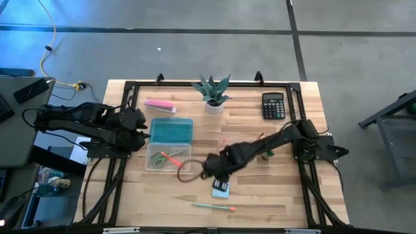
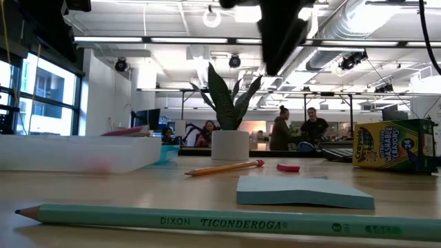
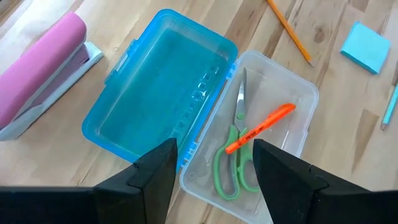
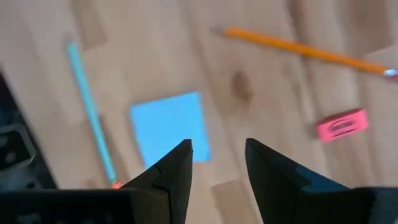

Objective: Pack school essentials
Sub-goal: Put the light blue pencil into the blue supply box

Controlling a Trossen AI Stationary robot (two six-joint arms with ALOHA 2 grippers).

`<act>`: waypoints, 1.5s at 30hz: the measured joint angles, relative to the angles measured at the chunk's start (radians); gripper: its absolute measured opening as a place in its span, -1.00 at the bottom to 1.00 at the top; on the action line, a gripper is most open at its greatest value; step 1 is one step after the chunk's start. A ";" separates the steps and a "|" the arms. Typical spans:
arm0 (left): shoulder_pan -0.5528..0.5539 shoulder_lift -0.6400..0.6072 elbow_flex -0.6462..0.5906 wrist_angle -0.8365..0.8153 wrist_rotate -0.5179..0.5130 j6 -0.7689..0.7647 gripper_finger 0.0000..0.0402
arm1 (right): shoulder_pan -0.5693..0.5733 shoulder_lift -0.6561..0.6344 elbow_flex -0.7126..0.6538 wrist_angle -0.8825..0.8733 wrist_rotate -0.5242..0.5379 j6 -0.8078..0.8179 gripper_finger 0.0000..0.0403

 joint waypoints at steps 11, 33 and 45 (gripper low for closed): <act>0.000 0.000 0.000 0.000 0.000 -0.003 -0.02 | 0.159 0.003 -0.099 0.154 -0.069 0.008 -0.32; 0.000 0.002 0.000 0.015 -0.005 -0.009 -0.02 | 0.286 0.042 -0.193 0.334 0.026 0.149 -0.32; 0.000 0.004 0.000 0.014 -0.030 -0.031 -0.02 | 0.300 0.123 -0.193 0.355 0.022 0.146 -0.32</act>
